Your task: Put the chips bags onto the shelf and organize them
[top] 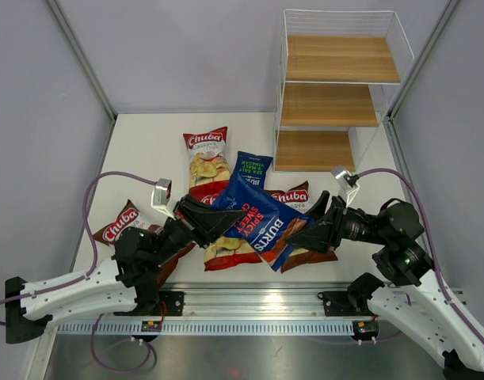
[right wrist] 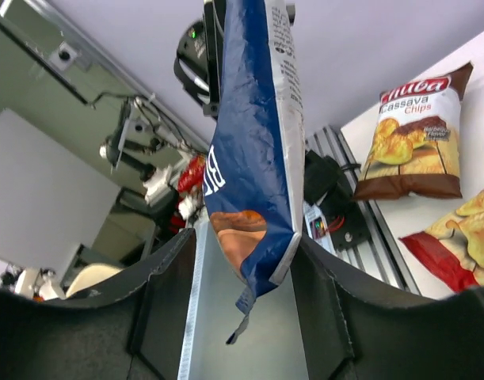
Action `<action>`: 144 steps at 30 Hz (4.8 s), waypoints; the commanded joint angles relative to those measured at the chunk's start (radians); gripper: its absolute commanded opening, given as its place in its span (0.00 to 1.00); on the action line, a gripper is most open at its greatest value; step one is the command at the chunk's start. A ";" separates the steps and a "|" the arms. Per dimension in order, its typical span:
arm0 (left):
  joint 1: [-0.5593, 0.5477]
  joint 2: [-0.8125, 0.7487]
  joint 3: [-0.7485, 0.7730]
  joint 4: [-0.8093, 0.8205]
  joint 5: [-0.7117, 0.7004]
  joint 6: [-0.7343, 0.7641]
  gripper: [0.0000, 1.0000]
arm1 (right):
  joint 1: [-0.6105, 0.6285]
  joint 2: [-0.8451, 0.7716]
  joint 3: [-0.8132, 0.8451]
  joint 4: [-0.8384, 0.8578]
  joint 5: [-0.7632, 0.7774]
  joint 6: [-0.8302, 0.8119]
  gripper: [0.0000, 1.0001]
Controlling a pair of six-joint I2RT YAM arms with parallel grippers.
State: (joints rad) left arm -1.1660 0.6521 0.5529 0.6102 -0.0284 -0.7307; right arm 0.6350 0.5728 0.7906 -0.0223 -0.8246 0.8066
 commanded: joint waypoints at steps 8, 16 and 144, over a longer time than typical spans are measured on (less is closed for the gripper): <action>-0.012 0.066 0.044 0.076 -0.119 -0.044 0.04 | 0.002 -0.024 -0.108 0.208 0.168 0.143 0.49; -0.011 0.043 0.117 -0.061 -0.113 0.000 0.10 | 0.002 -0.053 -0.076 0.108 0.202 0.086 0.17; 0.595 1.208 1.165 -1.125 0.051 0.321 0.99 | -0.436 -0.086 0.302 -0.645 0.318 -0.267 0.99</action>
State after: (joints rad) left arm -0.6064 1.7741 1.6012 -0.4850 0.0055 -0.4381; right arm 0.2024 0.5133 1.1030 -0.6750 -0.3923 0.5339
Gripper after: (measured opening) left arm 0.988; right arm 0.993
